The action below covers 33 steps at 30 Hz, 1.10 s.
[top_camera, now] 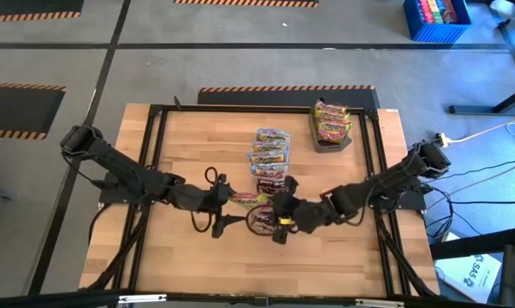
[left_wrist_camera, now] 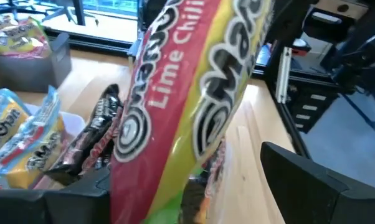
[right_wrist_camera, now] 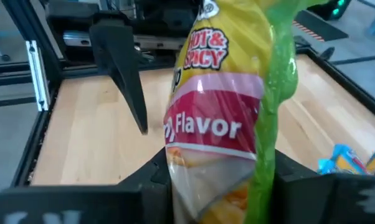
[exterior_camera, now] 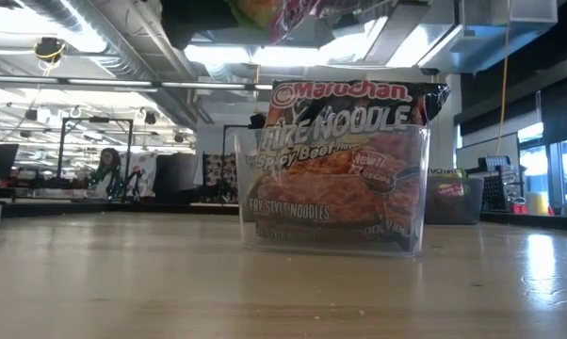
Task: Sort Maruchan noodles
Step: Put the green noodle pack into the black bin
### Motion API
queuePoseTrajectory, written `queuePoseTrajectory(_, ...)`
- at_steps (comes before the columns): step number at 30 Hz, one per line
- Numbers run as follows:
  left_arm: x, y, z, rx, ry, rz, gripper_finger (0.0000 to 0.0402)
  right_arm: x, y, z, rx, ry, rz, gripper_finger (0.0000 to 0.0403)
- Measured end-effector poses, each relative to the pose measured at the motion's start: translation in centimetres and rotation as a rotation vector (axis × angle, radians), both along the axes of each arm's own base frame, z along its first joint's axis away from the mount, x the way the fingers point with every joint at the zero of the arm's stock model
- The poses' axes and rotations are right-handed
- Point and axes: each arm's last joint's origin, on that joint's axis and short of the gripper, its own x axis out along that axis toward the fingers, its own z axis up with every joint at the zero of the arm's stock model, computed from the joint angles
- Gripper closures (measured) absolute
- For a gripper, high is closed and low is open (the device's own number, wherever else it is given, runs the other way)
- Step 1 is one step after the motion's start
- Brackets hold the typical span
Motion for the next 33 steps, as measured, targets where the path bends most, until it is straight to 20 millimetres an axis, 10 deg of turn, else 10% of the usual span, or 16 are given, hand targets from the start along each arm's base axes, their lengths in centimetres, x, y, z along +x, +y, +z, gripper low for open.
queuePoseTrajectory(13, -1.2, 1.7, 2.7, 0.04, -0.103, 0.035, 0.0119, -1.7, -1.5, 3.7, -0.01, -0.079, 0.099, 0.0294)
queuePoseTrajectory(33, -1.6, 2.1, 6.8, 0.246, -0.35, 0.096, 0.0134, 1.7, -6.4, 6.1, -0.123, -0.382, 0.274, 0.0294)
